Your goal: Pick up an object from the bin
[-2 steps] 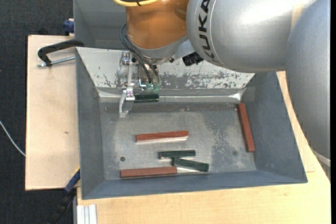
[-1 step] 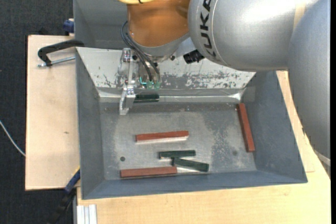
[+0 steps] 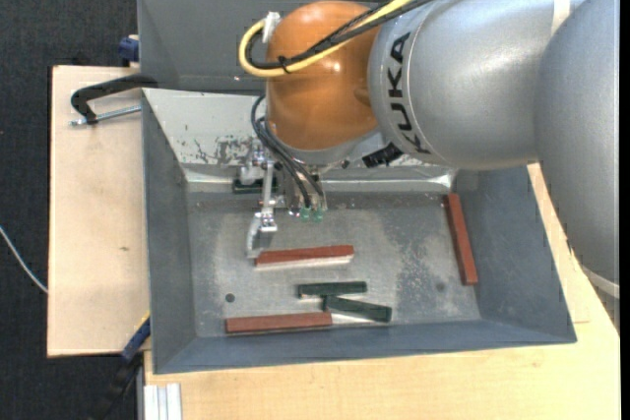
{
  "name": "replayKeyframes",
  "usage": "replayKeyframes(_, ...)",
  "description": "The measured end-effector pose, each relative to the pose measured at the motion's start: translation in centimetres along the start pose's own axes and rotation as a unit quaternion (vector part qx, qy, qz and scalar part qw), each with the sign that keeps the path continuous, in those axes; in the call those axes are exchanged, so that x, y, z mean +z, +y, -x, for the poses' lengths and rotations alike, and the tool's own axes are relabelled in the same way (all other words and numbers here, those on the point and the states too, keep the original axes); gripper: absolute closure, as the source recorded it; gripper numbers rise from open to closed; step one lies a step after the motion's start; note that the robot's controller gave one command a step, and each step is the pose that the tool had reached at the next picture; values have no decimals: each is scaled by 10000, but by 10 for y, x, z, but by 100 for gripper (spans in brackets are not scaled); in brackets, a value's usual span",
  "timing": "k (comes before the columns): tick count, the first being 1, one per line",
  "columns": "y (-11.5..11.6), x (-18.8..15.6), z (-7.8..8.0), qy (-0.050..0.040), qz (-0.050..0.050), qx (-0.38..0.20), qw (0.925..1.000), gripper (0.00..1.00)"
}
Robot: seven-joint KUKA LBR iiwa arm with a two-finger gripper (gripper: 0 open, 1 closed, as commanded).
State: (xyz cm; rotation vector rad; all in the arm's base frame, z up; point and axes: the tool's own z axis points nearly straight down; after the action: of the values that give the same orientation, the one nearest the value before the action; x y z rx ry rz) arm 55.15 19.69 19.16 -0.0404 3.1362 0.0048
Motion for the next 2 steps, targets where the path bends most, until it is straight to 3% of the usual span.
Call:
replayKeyframes(1,-58,114,7,7,13,164,9999,100)
replayKeyframes(2,-58,114,7,7,14,164,9999,100)
